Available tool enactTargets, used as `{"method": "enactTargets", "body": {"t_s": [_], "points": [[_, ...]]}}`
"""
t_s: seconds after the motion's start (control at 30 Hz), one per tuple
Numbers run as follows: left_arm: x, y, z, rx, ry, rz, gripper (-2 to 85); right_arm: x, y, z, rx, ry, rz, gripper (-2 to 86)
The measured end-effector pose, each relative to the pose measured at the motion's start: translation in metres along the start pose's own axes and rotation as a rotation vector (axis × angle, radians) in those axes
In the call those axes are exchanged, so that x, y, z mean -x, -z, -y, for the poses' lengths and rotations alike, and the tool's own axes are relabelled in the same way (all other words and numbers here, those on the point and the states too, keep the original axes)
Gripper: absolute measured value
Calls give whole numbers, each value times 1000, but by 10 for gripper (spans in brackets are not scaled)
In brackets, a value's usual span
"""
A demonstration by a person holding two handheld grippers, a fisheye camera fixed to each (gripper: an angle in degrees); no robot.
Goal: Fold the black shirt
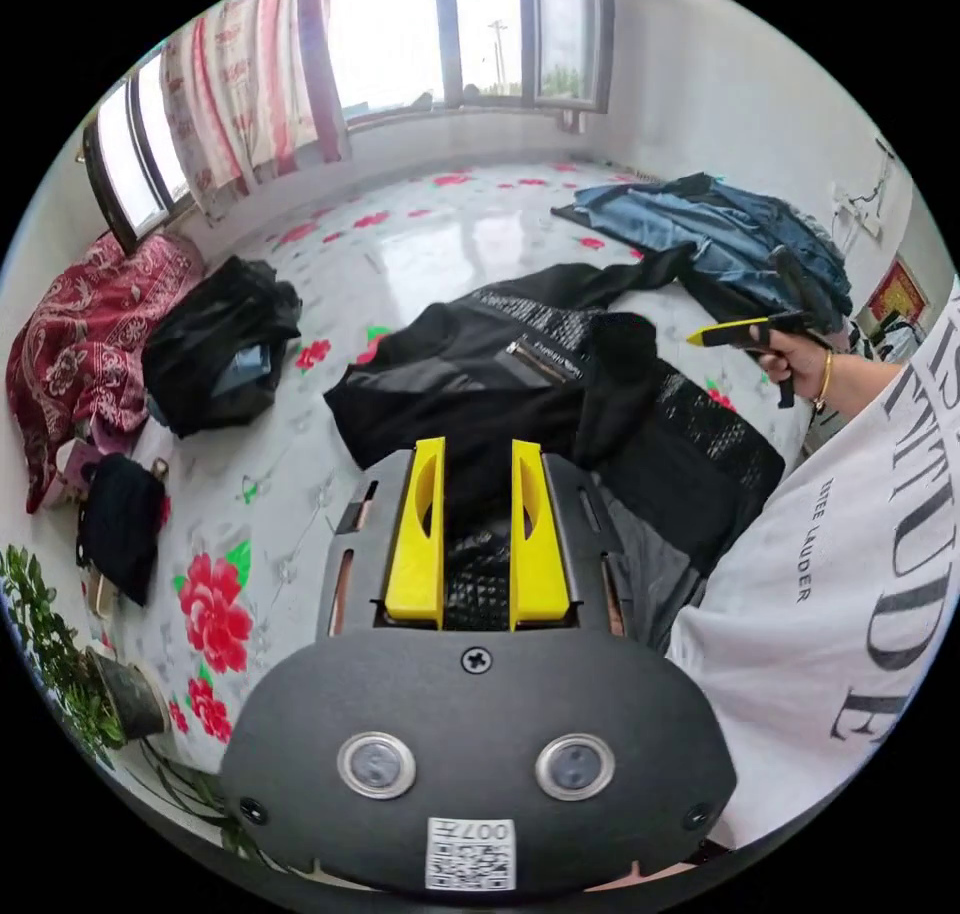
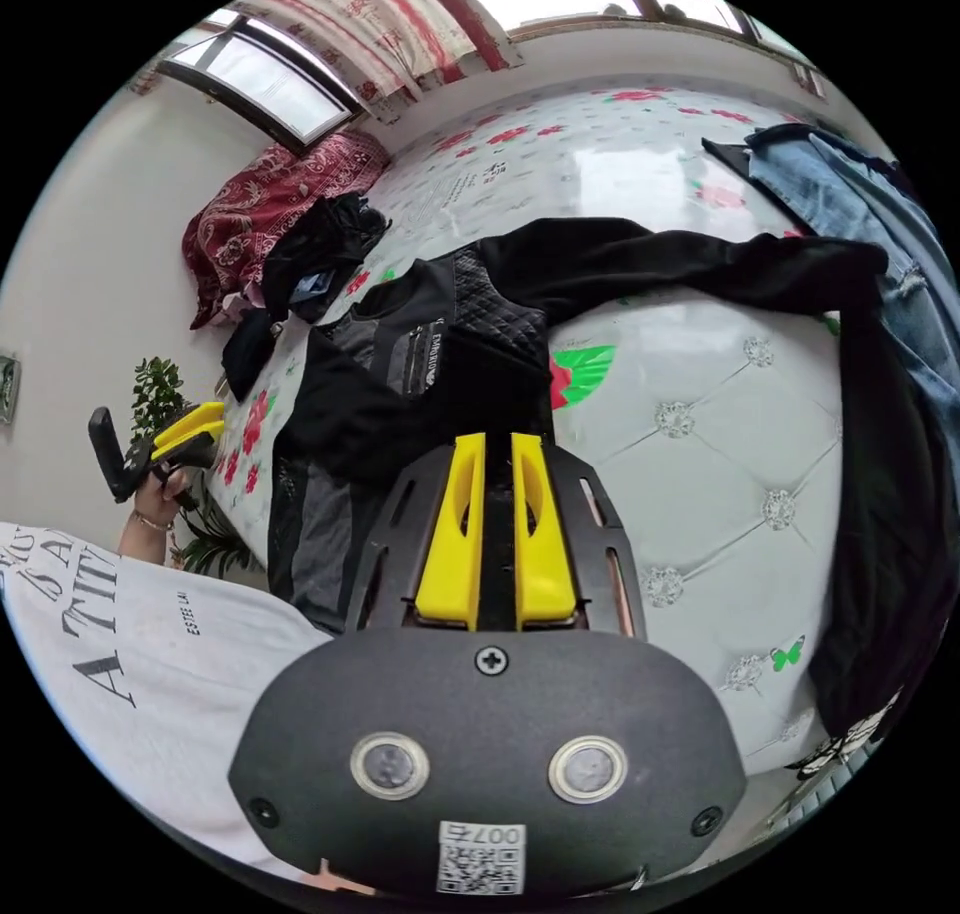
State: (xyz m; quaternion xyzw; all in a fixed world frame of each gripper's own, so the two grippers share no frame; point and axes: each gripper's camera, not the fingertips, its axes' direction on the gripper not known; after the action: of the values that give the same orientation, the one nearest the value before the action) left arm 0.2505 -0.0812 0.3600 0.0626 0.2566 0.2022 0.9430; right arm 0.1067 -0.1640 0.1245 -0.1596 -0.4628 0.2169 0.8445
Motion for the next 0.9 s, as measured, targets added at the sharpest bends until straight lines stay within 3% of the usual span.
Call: {"method": "enactTargets", "body": {"t_s": [0.17, 0.3, 0.43, 0.6, 0.73, 0.8, 0.9], "points": [[53, -52, -9, 142, 117, 28, 98, 60, -30, 38, 49, 138, -62, 43], [96, -82, 21, 119, 220, -45, 102, 84, -37, 79, 19, 163, -189, 54], [119, -121, 75, 130, 193, -32, 120, 110, -55, 134, 49, 245, -248, 55], [134, -197, 109, 382, 159, 115, 103, 115, -120, 168, 310, 230, -300, 22], [165, -204, 105, 329, 240, 8, 69, 138, -37, 167, 82, 249, -151, 7], [171, -194, 102, 281, 250, 87, 10, 153, 16, 151, 7, 308, -98, 6], [188, -178, 90, 234, 315, 205, 12, 172, 68, 106, 8, 431, -155, 9]]}}
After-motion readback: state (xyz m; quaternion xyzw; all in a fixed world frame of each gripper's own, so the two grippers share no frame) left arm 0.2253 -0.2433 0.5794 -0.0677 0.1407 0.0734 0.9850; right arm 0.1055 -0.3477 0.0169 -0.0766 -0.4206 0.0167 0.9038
